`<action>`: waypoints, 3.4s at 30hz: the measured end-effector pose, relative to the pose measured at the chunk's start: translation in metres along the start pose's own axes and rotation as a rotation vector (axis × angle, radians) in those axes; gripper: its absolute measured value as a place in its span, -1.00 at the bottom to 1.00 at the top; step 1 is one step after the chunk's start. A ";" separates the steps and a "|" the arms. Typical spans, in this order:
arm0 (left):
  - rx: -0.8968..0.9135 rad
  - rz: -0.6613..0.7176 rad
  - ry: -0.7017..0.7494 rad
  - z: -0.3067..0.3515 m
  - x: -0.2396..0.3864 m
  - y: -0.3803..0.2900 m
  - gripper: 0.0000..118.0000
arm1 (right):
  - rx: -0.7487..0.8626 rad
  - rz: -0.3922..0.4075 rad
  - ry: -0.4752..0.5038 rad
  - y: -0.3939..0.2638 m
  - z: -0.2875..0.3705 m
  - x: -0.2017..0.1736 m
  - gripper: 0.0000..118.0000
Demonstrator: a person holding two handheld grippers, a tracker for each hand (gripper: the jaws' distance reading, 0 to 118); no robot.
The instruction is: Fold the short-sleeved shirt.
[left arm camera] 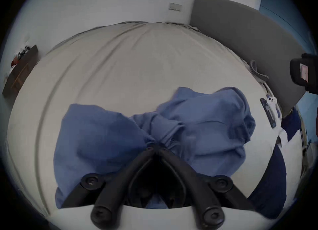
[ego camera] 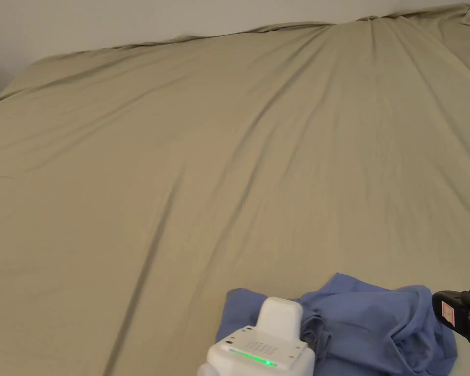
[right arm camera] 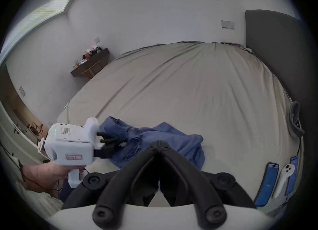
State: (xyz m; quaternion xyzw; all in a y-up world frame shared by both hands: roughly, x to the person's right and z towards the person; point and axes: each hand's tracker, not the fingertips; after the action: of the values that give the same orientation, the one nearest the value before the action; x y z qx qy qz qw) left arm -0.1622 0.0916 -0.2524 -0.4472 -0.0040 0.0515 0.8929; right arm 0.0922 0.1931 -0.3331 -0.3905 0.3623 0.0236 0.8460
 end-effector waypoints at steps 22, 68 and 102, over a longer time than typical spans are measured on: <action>-0.071 0.485 -0.270 0.044 -0.253 -0.025 0.93 | 0.108 -0.036 0.387 0.008 0.023 -0.007 -0.96; -0.013 0.512 -0.358 -0.042 -0.055 0.049 0.34 | -0.056 -0.154 0.076 0.005 -0.012 0.007 -0.96; -0.018 0.278 -0.530 0.040 -0.040 0.049 -0.86 | 0.062 -0.194 0.249 0.018 -0.007 0.029 -0.96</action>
State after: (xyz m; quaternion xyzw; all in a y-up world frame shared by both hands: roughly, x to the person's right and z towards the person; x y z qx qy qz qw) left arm -0.2081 0.1491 -0.2659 -0.4222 -0.1762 0.2881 0.8412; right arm 0.1037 0.1942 -0.3662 -0.3972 0.4257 -0.1181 0.8044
